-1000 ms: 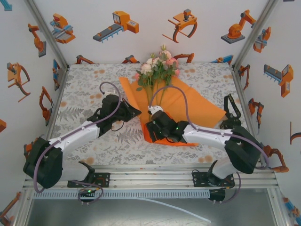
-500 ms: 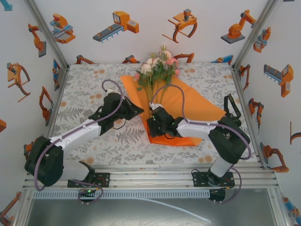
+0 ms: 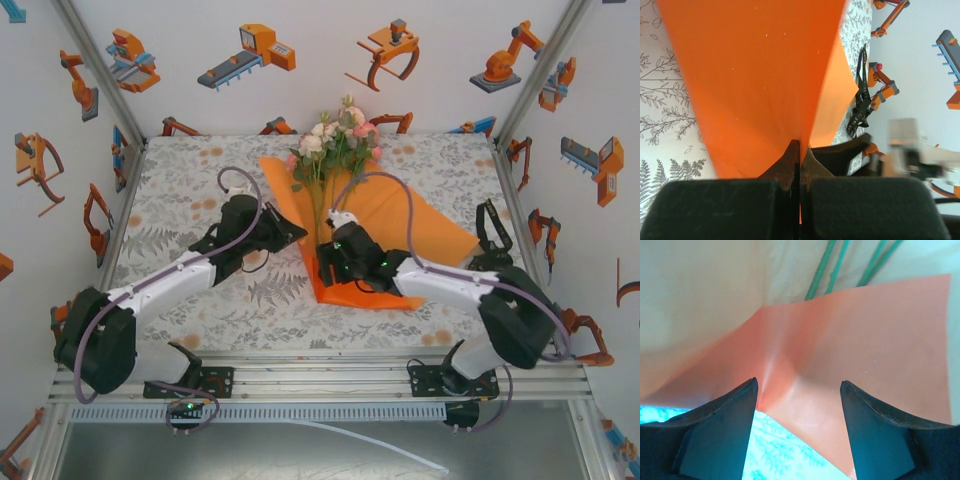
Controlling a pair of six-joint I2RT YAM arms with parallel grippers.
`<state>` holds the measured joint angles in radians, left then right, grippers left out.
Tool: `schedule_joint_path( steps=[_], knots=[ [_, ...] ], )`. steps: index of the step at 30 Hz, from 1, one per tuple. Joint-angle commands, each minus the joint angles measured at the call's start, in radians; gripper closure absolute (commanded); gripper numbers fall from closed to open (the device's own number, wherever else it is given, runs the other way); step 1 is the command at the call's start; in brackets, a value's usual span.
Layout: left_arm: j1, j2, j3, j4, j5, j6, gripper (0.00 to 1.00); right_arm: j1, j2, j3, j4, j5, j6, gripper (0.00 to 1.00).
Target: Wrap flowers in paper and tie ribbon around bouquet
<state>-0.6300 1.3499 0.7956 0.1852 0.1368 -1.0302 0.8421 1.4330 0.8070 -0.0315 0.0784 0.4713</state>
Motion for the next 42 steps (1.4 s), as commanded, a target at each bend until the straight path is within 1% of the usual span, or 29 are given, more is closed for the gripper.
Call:
schedule_joint_path(
  steps=[1,3,5,7,9,12,14,16,18,19,21,22,24,26,27,29,31,33,36,38,41,42],
  knots=[
    [-0.005,0.041,0.058,0.044,0.026,0.025,1.00,-0.045,-0.142,-0.081,0.010,-0.045,0.048,0.38],
    [-0.009,0.074,0.082,0.059,0.040,0.027,1.00,-0.048,-0.231,-0.137,0.027,-0.088,0.036,0.38],
    [-0.019,0.115,0.108,0.076,0.053,0.030,1.00,-0.049,-0.324,-0.196,0.071,-0.196,0.018,0.36],
    [-0.035,0.157,0.134,0.094,0.066,0.031,1.00,-0.049,-0.384,-0.242,0.123,-0.274,0.030,0.32],
    [-0.053,0.202,0.163,0.110,0.077,0.028,1.00,-0.049,-0.408,-0.278,0.182,-0.295,0.047,0.29],
    [-0.081,0.270,0.198,0.150,0.099,0.006,1.00,-0.049,-0.388,-0.318,0.267,-0.260,0.055,0.27],
    [-0.098,0.308,0.218,0.161,0.103,-0.002,1.00,-0.049,-0.337,-0.324,0.333,-0.249,0.066,0.28],
    [-0.109,0.334,0.234,0.160,0.104,-0.003,1.00,-0.049,-0.274,-0.304,0.375,-0.255,0.086,0.30],
    [-0.115,0.348,0.241,0.162,0.108,-0.003,1.00,-0.049,-0.219,-0.278,0.390,-0.248,0.104,0.34],
    [-0.117,0.352,0.241,0.161,0.107,-0.002,0.98,-0.049,-0.191,-0.265,0.390,-0.232,0.120,0.38],
    [-0.118,0.352,0.241,0.158,0.103,-0.002,0.87,-0.049,-0.151,-0.247,0.396,-0.211,0.139,0.44],
    [-0.117,0.350,0.239,0.156,0.101,0.000,0.85,-0.049,-0.134,-0.240,0.397,-0.204,0.146,0.47],
    [-0.116,0.343,0.238,0.154,0.101,0.007,0.81,-0.049,-0.106,-0.230,0.383,-0.178,0.164,0.57],
    [-0.113,0.334,0.240,0.149,0.107,0.019,0.73,-0.049,-0.094,-0.233,0.363,-0.149,0.177,0.69],
    [-0.109,0.328,0.240,0.144,0.107,0.025,0.69,-0.051,-0.092,-0.239,0.361,-0.143,0.180,0.75],
    [-0.098,0.309,0.242,0.134,0.110,0.047,0.53,-0.051,-0.096,-0.260,0.365,-0.140,0.190,0.88],
    [-0.078,0.282,0.232,0.138,0.114,0.072,0.44,-0.051,-0.103,-0.282,0.376,-0.140,0.203,0.96],
    [-0.054,0.242,0.212,0.135,0.103,0.107,0.40,-0.051,-0.106,-0.305,0.387,-0.136,0.216,0.98],
    [-0.014,0.168,0.178,0.087,0.046,0.169,0.33,-0.051,-0.100,-0.324,0.394,-0.137,0.233,1.00],
    [0.004,0.128,0.162,0.017,-0.037,0.223,0.29,-0.051,-0.096,-0.337,0.397,-0.134,0.250,1.00],
    [0.017,0.124,0.159,-0.078,-0.176,0.311,0.28,-0.051,-0.088,-0.354,0.413,-0.136,0.276,0.98],
    [0.023,0.134,0.161,-0.092,-0.205,0.330,0.29,-0.051,-0.086,-0.361,0.416,-0.137,0.284,0.96]
  ],
)
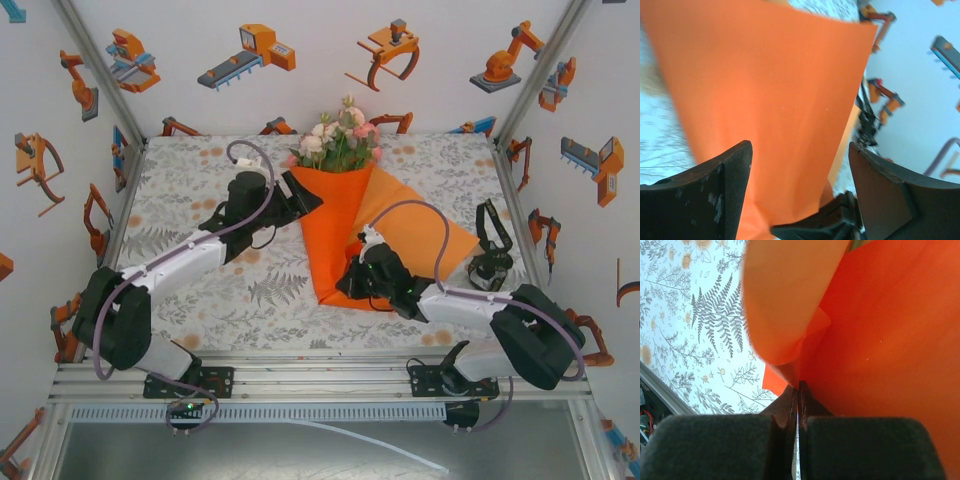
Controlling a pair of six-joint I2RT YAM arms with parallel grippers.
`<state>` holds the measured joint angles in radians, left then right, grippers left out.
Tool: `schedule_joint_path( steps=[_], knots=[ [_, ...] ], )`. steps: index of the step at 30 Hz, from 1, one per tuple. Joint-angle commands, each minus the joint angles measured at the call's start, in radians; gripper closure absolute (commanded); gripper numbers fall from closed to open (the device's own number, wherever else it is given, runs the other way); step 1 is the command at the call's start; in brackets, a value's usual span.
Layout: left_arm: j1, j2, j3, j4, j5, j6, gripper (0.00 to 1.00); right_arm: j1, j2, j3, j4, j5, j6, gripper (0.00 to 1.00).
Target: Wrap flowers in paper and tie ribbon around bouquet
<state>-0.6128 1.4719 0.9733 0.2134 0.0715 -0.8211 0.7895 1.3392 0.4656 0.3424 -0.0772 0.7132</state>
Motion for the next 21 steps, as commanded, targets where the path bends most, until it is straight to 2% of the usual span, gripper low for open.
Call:
schedule_joint_path(
  steps=[1,4,5,10,13,18,21],
  knots=[
    [0.010,0.032,-0.014,-0.124,-0.158,0.142,0.29,0.002,0.008,-0.025,0.041,0.019,0.047,0.93],
    [0.021,0.113,0.016,-0.124,-0.141,0.169,0.36,0.002,-0.012,-0.037,0.027,0.018,0.054,0.65],
    [0.021,0.149,0.033,-0.121,-0.116,0.175,0.39,0.002,-0.027,-0.035,0.012,0.024,0.054,0.62],
    [0.019,0.318,0.106,-0.098,-0.060,0.155,0.53,0.001,-0.127,-0.028,-0.090,0.079,0.037,0.61],
    [0.018,0.391,0.136,-0.062,-0.007,0.138,0.60,0.002,-0.215,-0.002,-0.206,0.100,0.008,0.56],
    [0.008,0.432,0.147,-0.008,0.042,0.115,0.63,0.014,-0.395,0.025,-0.311,0.093,-0.040,0.56],
    [0.004,0.430,0.144,0.017,0.058,0.100,0.63,0.043,-0.408,0.062,-0.303,0.042,-0.081,0.57]
  ],
)
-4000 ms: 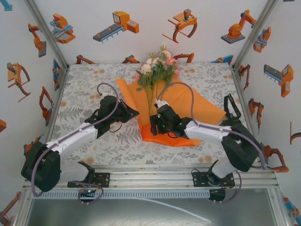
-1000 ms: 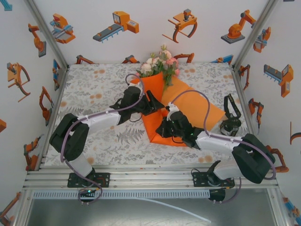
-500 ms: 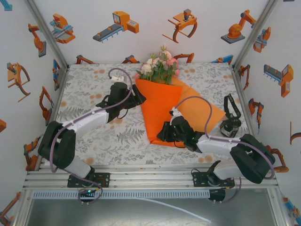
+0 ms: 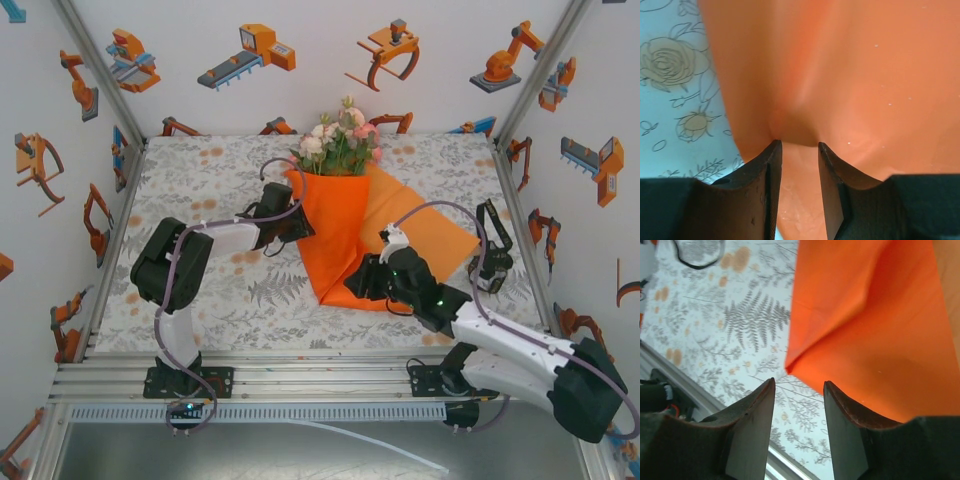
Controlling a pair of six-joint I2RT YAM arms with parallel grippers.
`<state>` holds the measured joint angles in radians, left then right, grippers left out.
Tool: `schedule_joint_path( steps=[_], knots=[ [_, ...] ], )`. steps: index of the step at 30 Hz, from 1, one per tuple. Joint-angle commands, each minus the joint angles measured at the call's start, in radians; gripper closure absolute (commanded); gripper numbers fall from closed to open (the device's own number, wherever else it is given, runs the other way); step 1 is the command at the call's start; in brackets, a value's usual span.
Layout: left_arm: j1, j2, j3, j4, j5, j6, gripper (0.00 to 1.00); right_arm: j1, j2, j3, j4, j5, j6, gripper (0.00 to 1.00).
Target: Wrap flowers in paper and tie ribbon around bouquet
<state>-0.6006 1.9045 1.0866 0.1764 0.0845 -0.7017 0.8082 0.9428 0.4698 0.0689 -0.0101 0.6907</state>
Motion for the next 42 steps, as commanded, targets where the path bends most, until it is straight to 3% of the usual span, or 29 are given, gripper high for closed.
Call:
schedule_joint_path(
  steps=[1,5,7,9,11,14,20,23,28,30,31,33,36,39,42],
  knots=[
    [-0.009,-0.003,0.031,0.065,0.052,-0.024,0.63,0.034,0.008,0.070,0.002,-0.067,-0.067,0.57],
    [-0.016,0.011,0.046,0.084,0.073,-0.035,0.63,0.049,0.159,0.137,0.098,-0.135,-0.072,0.57],
    [-0.019,0.001,0.046,0.078,0.068,-0.029,0.63,0.049,0.214,0.205,-0.052,0.065,-0.044,0.53],
    [-0.016,-0.034,0.028,0.073,0.040,-0.015,0.62,0.048,0.210,0.228,-0.161,0.253,-0.036,0.42],
    [-0.010,-0.073,0.018,0.048,0.018,0.011,0.55,0.033,0.173,0.191,-0.154,0.317,-0.049,0.32],
    [0.001,-0.129,0.011,0.008,-0.014,0.051,0.46,-0.046,0.136,0.134,-0.109,0.251,-0.029,0.24],
    [0.034,-0.214,0.008,-0.074,-0.130,0.112,0.40,-0.157,0.236,0.116,0.036,0.028,0.027,0.28],
    [0.079,-0.209,0.014,-0.103,-0.153,0.121,0.36,-0.161,0.307,0.153,0.051,0.016,0.040,0.34],
    [0.164,-0.134,0.043,-0.099,-0.098,0.125,0.34,-0.170,0.338,0.179,0.004,0.057,0.032,0.56],
    [0.186,-0.096,0.071,-0.085,-0.055,0.126,0.39,-0.173,0.323,0.163,-0.018,0.092,0.033,0.81],
    [0.193,-0.080,0.085,-0.080,-0.039,0.125,0.42,-0.175,0.316,0.155,-0.031,0.104,0.035,0.88],
    [0.202,-0.036,0.125,-0.067,0.002,0.125,0.56,-0.177,0.298,0.135,-0.058,0.127,0.033,0.92],
    [0.205,0.036,0.194,-0.056,0.059,0.122,0.64,-0.178,0.286,0.096,-0.055,0.128,0.036,0.85],
    [0.206,0.104,0.261,-0.040,0.097,0.107,0.64,-0.178,0.298,0.090,-0.060,0.106,0.034,0.59],
    [0.205,0.152,0.311,-0.036,0.108,0.098,0.63,-0.178,0.273,0.122,-0.131,0.118,0.019,0.51]
  ],
)
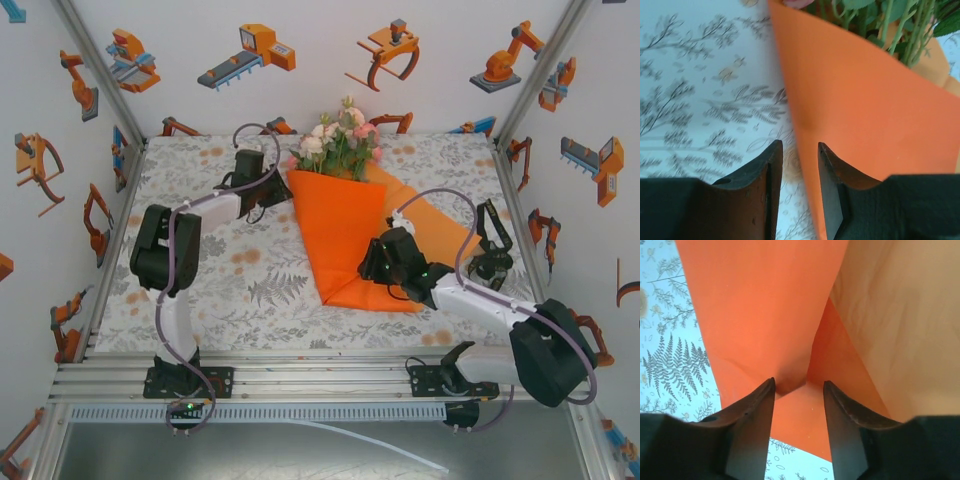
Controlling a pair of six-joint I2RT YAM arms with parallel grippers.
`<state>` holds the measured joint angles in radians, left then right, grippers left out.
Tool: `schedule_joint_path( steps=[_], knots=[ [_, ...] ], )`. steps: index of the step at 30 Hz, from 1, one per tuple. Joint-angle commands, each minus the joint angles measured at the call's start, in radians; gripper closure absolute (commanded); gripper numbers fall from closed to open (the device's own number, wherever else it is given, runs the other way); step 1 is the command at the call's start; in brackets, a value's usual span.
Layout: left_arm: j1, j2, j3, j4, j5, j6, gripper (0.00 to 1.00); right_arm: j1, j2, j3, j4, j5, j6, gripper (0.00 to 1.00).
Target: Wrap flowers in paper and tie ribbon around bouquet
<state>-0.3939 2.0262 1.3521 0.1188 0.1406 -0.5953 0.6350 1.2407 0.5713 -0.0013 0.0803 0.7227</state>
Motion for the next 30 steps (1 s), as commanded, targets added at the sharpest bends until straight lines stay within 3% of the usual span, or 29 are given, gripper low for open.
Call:
schedule_joint_path(
  steps=[1,7,10,13,15,21,30],
  knots=[
    [-0.002,0.043,0.056,0.024,0.052,-0.010,0.64,-0.003,-0.047,0.036,-0.092,0.038,-0.020,0.50],
    [0.000,0.124,0.122,0.009,0.062,-0.014,0.65,0.044,-0.219,0.172,-0.262,0.082,-0.133,0.49],
    [0.002,0.143,0.146,0.007,0.072,-0.017,0.65,0.147,-0.207,0.262,-0.258,0.084,-0.164,0.60],
    [0.003,0.160,0.166,0.005,0.073,-0.014,0.65,0.246,-0.108,0.304,-0.101,0.037,-0.199,0.70],
    [0.001,0.176,0.185,0.002,0.068,-0.016,0.65,0.246,0.021,0.327,0.002,-0.032,-0.189,0.77],
    [0.010,0.229,0.263,-0.030,0.065,-0.011,0.65,0.196,0.356,0.410,0.083,-0.131,-0.203,0.82],
    [0.059,0.310,0.379,-0.087,0.055,0.011,0.65,0.162,0.393,0.229,0.218,-0.253,-0.119,0.83]
  ],
)
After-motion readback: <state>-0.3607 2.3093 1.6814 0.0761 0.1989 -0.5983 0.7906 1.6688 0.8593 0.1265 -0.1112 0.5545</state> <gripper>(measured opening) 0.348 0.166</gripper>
